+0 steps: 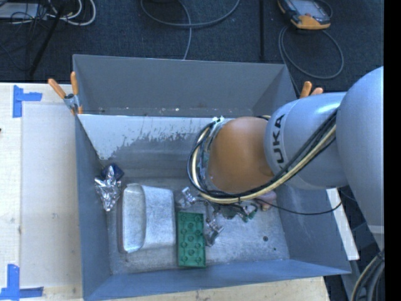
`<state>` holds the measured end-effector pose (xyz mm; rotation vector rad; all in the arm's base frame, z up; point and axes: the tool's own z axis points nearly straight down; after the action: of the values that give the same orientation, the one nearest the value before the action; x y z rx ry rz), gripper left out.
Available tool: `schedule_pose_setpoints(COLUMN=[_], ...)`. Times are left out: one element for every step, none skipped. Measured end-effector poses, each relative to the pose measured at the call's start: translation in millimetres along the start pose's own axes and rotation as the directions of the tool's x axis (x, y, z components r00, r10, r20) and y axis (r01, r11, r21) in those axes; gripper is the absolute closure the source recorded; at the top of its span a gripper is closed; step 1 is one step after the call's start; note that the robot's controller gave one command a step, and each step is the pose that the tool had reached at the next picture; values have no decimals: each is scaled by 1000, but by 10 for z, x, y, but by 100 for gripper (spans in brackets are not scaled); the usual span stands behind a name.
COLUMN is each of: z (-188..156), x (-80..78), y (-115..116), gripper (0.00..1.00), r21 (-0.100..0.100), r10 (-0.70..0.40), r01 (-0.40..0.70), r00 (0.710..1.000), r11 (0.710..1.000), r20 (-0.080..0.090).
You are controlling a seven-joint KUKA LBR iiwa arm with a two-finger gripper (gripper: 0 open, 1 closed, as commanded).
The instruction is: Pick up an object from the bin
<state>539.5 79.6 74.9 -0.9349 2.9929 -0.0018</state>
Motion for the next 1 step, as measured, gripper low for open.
schedule_pose_setpoints(z=[-10], x=[-3], y=[1], gripper=[100], r21=[0], r10=[-1], r01=[1], r00=[1000], r11=[1000], r20=[-1])
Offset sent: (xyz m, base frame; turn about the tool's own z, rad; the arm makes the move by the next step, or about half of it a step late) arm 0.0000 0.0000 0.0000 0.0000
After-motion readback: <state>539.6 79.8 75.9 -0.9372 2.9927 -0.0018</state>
